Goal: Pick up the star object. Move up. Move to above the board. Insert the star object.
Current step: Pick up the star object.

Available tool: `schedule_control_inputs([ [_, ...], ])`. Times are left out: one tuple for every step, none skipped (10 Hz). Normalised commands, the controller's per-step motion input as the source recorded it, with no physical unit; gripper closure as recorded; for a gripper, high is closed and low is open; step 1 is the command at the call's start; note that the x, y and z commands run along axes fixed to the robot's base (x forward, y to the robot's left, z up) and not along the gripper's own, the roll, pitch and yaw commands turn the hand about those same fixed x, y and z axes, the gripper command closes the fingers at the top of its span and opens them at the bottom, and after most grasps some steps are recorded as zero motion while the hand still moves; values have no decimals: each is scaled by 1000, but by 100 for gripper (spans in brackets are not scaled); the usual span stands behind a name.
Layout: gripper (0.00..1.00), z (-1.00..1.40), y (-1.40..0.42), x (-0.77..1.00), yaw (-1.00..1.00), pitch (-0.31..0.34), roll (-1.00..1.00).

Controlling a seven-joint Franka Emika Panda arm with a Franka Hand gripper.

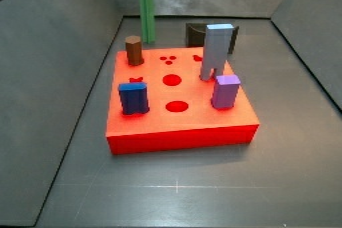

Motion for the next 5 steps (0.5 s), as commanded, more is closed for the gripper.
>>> schedule_control_inputs([
  [0, -437, -74, -351, 846, -89, 11],
  [0, 0, -3, 0, 69, 0, 17],
  [0, -271, -146, -331, 69, -147, 0],
  [0, -334, -311, -831, 0, -190, 0],
  [0, -326, -131, -737, 0, -164, 0],
])
